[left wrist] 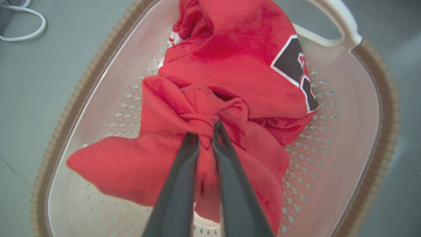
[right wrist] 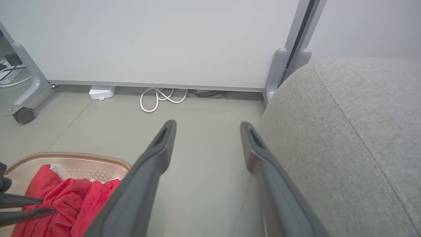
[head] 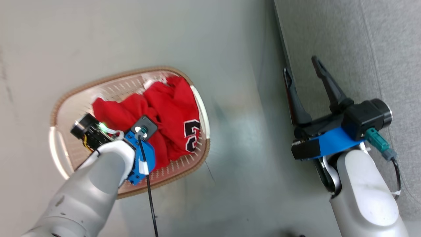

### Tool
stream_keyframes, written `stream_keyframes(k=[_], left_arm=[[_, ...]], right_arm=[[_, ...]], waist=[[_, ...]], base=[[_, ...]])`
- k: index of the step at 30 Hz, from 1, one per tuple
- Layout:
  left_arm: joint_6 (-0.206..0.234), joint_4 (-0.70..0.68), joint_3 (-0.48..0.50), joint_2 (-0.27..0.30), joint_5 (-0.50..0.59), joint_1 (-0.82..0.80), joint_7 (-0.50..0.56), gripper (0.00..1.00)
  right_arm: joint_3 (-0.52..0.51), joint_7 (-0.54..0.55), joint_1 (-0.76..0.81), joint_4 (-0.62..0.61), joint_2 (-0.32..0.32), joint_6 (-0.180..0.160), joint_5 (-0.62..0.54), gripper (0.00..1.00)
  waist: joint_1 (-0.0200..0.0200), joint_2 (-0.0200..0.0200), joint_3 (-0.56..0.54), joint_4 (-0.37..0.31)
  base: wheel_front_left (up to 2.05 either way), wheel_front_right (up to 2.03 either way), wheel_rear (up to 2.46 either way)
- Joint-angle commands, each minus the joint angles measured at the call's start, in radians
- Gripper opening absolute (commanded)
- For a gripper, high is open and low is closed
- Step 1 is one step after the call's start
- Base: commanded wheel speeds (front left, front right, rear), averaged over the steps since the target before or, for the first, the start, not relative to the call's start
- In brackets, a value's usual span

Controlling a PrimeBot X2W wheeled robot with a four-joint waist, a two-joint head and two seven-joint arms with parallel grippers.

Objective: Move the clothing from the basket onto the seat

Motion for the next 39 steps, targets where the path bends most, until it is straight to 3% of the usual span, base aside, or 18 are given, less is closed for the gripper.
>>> stream_keyframes(k=[1,12,28,39], left_arm=[[-0.003,-0.003,0.004,-0.008,-0.006,0.013,-0.017,0.00],[0.017,-0.069,0.044,-0.062,-0.056,0.096,-0.084,0.00],[0.051,-0.379,0.222,-0.030,-0.096,0.194,-0.085,0.00],[0.048,-0.506,0.253,-0.046,-0.067,0.237,-0.085,0.00]], right_arm=[[-0.004,-0.004,0.019,0.006,-0.010,0.000,-0.004,1.00],[-0.029,-0.004,0.143,0.054,-0.032,0.000,0.002,1.00],[-0.058,-0.004,0.284,0.090,-0.046,0.000,0.014,1.00],[-0.058,-0.004,0.376,0.100,-0.048,0.000,0.019,1.00]], waist=[[0.0001,0.0000,-0.077,0.044],[0.0001,0.0000,-0.317,0.106],[0.0001,0.0000,-0.553,0.135],[0.0001,0.0000,-0.678,0.165]], base=[[0.00,0.00,0.00],[0.00,0.00,0.00],[0.00,0.00,0.00],[0.00,0.00,0.00]])
